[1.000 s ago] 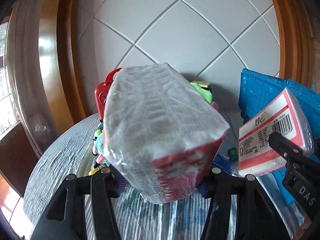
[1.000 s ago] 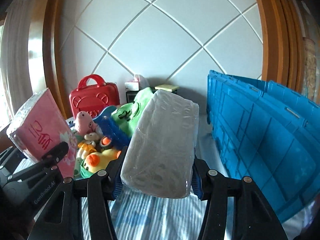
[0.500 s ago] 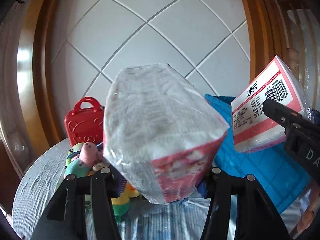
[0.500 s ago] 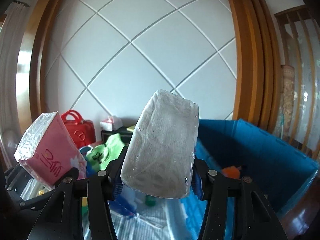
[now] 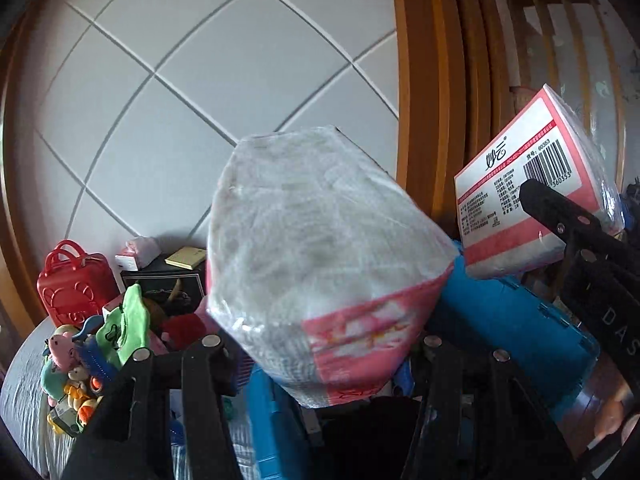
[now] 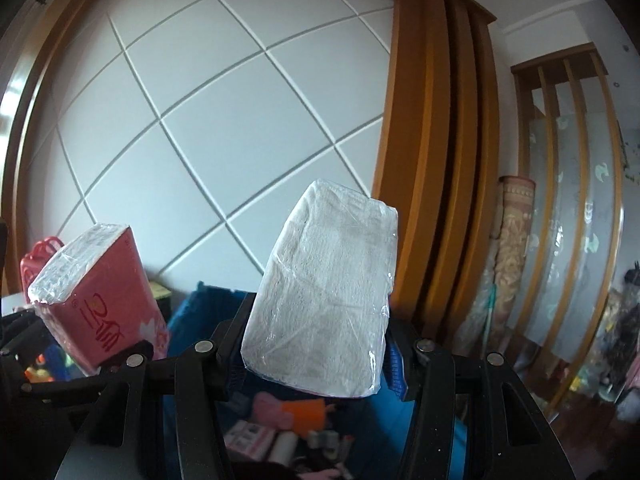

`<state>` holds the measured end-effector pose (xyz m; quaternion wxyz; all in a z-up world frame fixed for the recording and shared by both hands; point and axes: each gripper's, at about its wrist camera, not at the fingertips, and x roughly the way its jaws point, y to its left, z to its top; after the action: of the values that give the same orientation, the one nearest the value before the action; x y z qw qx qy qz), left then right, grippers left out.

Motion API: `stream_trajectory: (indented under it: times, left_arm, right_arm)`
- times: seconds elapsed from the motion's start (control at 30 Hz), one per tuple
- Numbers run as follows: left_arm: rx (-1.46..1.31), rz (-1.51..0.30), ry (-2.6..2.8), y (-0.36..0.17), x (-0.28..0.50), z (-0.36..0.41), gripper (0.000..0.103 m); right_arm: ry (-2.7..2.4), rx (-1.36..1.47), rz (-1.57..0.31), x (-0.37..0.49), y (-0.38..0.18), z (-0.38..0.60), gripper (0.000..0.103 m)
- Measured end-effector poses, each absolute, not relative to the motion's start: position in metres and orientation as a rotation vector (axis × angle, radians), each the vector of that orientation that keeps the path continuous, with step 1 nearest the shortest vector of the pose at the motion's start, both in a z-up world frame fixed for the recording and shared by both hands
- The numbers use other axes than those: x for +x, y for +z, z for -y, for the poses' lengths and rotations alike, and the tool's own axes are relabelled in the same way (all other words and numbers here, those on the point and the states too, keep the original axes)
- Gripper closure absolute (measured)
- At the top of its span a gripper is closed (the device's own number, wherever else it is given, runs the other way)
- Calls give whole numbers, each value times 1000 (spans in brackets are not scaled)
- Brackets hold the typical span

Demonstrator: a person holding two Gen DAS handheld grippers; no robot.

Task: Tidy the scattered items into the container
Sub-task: 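Carry both pink tissue packs with both tools over the blue crate, then open both tools to drop the tissue packs into the crate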

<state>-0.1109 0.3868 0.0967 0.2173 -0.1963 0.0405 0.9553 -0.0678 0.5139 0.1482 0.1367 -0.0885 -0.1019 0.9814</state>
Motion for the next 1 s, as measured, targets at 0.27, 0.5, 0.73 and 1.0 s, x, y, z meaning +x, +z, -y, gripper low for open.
stream_trajectory:
  times: [0.27,0.5,0.73,1.0]
  left_arm:
    - [-896,-353,2565,58,-158,-501,50]
    - [-1330,-438,2390,-9,-222,-535,50]
    - [-1575,-569,2250,-63,-256,-544,50]
    - [-1746,-671,2125,-114,-249,-548,49]
  right_arm:
    - [2824,-734,300,-153,91,-623,49]
    - [2754,-1155,233,-216,35,-654,49]
    - [2546,-1595,386,-263,-34,-654,49]
    - [2328,-1957,328,-277,-111,-660,49]
